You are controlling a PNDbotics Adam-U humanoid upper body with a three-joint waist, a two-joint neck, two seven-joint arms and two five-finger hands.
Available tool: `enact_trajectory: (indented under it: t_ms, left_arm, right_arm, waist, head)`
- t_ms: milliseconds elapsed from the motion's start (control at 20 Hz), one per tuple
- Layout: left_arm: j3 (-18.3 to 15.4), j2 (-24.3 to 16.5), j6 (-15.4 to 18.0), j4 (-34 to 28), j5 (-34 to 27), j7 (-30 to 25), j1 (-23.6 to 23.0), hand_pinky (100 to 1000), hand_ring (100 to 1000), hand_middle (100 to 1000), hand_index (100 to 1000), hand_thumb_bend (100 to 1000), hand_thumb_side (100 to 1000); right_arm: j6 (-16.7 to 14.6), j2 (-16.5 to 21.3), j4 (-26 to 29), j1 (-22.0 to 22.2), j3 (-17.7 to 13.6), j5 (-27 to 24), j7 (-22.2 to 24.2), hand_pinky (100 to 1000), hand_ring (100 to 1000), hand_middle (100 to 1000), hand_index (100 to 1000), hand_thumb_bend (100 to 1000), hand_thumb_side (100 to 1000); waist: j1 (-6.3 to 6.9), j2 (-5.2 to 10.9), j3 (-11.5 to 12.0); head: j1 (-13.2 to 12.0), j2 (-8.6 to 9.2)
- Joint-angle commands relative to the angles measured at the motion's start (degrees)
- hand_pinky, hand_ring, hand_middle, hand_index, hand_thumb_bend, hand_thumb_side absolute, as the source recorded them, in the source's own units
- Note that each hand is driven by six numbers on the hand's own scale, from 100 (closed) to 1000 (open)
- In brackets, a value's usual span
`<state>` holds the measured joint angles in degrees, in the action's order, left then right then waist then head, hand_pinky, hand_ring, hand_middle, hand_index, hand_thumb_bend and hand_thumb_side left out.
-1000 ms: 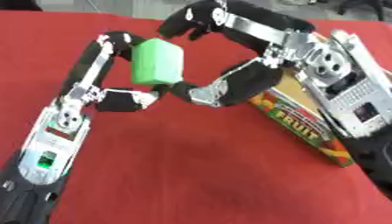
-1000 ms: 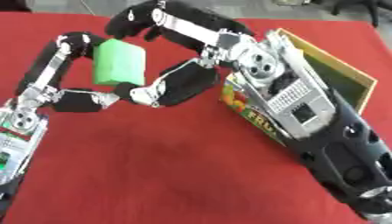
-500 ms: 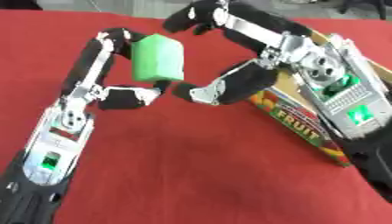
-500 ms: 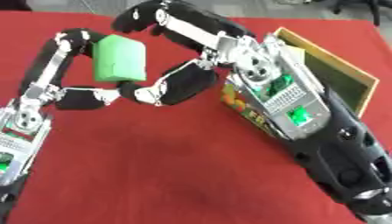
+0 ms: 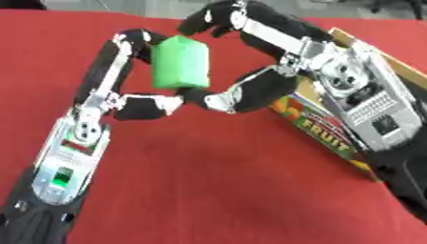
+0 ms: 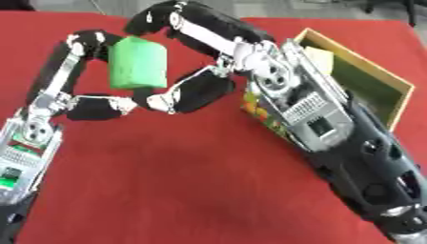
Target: Pick up the objects with one hand, pass them to the other hand, and then place them into the box on the other side of the table.
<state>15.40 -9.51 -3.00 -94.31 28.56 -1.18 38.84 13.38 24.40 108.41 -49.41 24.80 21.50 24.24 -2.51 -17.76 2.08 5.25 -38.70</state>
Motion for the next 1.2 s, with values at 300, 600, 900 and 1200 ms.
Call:
enact_trajectory:
  t_ms: [300, 600, 900, 1200]
  left_arm:
    - [0.36, 0.87, 0.31, -1.94, 0.51, -0.17, 0.65, 643, 540, 456, 483, 115, 100]
    - [0.45, 1.05, 0.46, -2.67, 0.83, -0.03, 0.53, 643, 540, 456, 484, 113, 100]
    - [0.5, 1.1, 0.46, -2.84, 1.09, -0.07, 0.86, 643, 541, 457, 485, 117, 100]
    - [0.52, 1.04, 0.5, -2.75, 1.3, -0.16, 1.31, 642, 541, 457, 485, 117, 100]
  right_arm:
    - [0.02, 0.6, -0.91, -1.08, -0.45, 1.51, -2.86, 850, 881, 793, 846, 410, 236]
    - [-0.42, 0.77, -1.64, -0.92, -0.28, 2.71, -3.42, 850, 880, 791, 847, 419, 239]
    - [-0.8, 0.9, -1.83, -0.65, -0.14, 2.85, -2.7, 851, 882, 793, 848, 435, 249]
    - [-0.92, 1.04, -1.78, -0.45, -0.14, 2.71, -2.3, 852, 882, 793, 848, 442, 246]
  waist:
    - [0.2, 0.89, 0.15]
    - [0.22, 0.8, 0.32]
    - [0.2, 0.78, 0.26]
    - [0.21, 0.76, 0.16]
  head:
    - [0.44, -0.12]
    - [0.51, -0.08]
    - [0.37, -0.15]
    - [0.17, -0.08]
